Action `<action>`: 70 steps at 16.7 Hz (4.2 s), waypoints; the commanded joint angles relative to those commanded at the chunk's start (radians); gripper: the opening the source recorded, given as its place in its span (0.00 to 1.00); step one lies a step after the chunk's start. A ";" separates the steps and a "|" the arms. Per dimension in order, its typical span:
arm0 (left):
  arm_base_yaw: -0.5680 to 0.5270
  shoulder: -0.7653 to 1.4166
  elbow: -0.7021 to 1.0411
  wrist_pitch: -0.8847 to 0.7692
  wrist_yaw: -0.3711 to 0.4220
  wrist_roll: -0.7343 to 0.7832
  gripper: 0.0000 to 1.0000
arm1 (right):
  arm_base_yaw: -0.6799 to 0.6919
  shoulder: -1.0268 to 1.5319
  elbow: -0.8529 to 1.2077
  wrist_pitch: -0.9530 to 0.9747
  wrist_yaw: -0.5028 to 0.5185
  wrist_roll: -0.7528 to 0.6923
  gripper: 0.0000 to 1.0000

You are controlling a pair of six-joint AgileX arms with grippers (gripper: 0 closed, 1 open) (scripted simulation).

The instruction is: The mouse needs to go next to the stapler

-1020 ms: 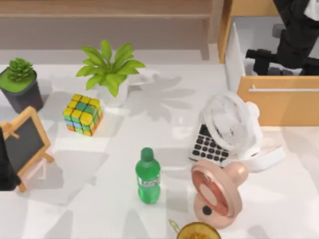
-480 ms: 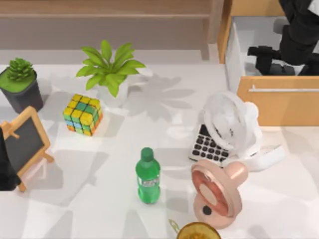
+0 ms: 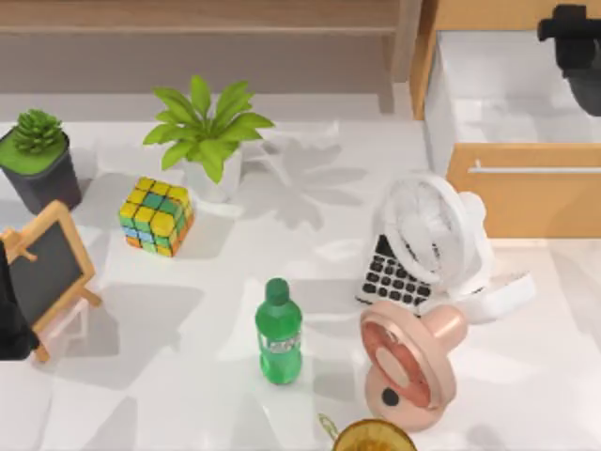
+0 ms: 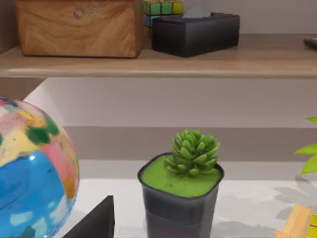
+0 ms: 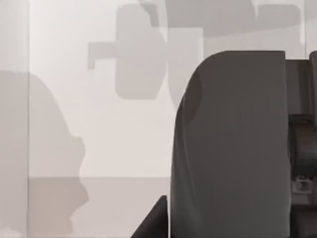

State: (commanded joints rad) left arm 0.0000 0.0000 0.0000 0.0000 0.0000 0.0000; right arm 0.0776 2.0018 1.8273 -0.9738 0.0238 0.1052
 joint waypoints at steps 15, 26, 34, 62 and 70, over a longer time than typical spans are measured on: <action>0.000 0.000 0.000 0.000 0.000 0.000 1.00 | -0.459 -0.675 -1.003 0.045 -0.068 -0.519 0.00; 0.000 0.000 0.000 0.000 0.000 0.000 1.00 | -0.597 -0.817 -1.261 0.112 -0.072 -0.620 0.00; 0.000 0.000 0.000 0.000 0.000 0.000 1.00 | -0.591 -0.800 -1.254 0.116 -0.077 -0.635 0.00; 0.000 0.000 0.000 0.000 0.000 0.000 1.00 | -0.592 -0.779 -1.304 0.192 -0.072 -0.614 0.53; 0.000 0.000 0.000 0.000 0.000 0.000 1.00 | -0.592 -0.779 -1.304 0.192 -0.072 -0.614 1.00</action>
State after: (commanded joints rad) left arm 0.0000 0.0000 0.0000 0.0000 0.0000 0.0000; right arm -0.5144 1.2227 0.5237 -0.7813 -0.0482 -0.5092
